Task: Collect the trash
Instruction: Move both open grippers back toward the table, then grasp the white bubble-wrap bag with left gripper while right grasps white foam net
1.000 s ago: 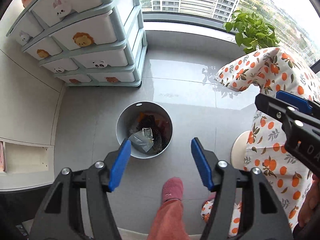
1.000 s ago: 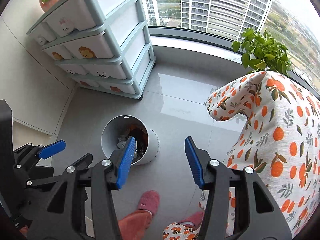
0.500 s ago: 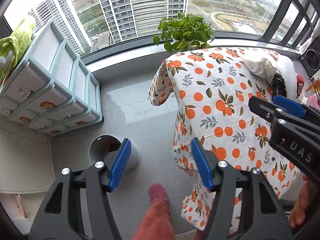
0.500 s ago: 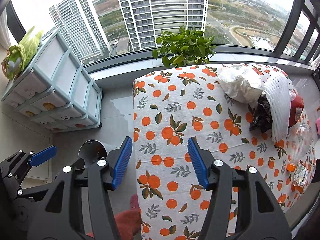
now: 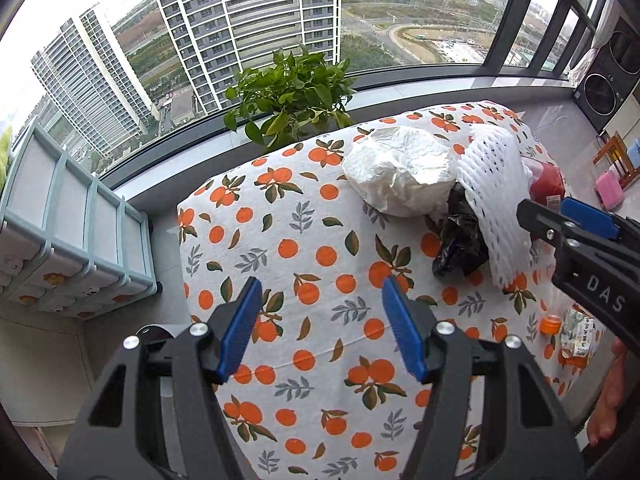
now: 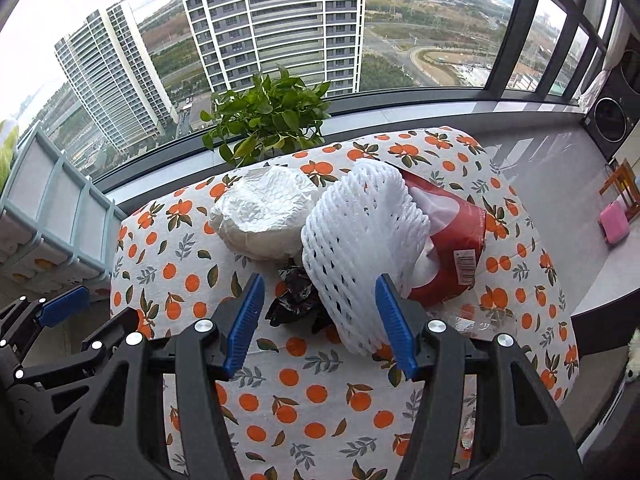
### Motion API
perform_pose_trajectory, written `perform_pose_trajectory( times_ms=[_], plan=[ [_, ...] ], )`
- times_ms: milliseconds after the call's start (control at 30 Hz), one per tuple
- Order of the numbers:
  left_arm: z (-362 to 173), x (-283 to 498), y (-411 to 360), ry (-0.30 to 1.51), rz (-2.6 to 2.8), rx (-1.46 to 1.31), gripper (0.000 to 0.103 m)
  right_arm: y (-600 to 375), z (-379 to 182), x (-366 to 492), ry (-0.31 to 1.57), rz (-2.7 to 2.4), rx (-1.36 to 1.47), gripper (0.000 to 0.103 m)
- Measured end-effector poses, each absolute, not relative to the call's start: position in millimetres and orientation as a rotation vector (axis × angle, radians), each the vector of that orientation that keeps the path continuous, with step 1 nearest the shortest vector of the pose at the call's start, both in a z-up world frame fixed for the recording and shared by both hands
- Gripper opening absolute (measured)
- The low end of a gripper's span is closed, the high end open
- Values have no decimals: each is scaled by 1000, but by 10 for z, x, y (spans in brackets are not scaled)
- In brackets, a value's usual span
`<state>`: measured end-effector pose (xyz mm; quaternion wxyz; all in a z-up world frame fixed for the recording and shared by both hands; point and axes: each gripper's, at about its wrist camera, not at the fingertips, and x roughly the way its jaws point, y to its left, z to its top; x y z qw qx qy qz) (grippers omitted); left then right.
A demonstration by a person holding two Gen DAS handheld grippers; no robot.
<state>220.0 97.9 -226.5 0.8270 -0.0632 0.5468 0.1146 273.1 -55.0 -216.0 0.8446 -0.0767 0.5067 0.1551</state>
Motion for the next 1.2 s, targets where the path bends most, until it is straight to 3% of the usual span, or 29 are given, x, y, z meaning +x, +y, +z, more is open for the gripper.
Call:
perform_pose_trajectory(
  times_ms=[567,967,1200],
  plan=[
    [-2703,3135,706,1177,291,-232,63,-773,-2724,3297,1159,373,-168,56],
    [-2637,3341,740,1140,255,-323,71,-794,-2784,3290,1176,390,-160,55],
    [-2959,3504,771,1216,272,-351,71,-818,-2798,3282,1187,386,-152,52]
  ],
)
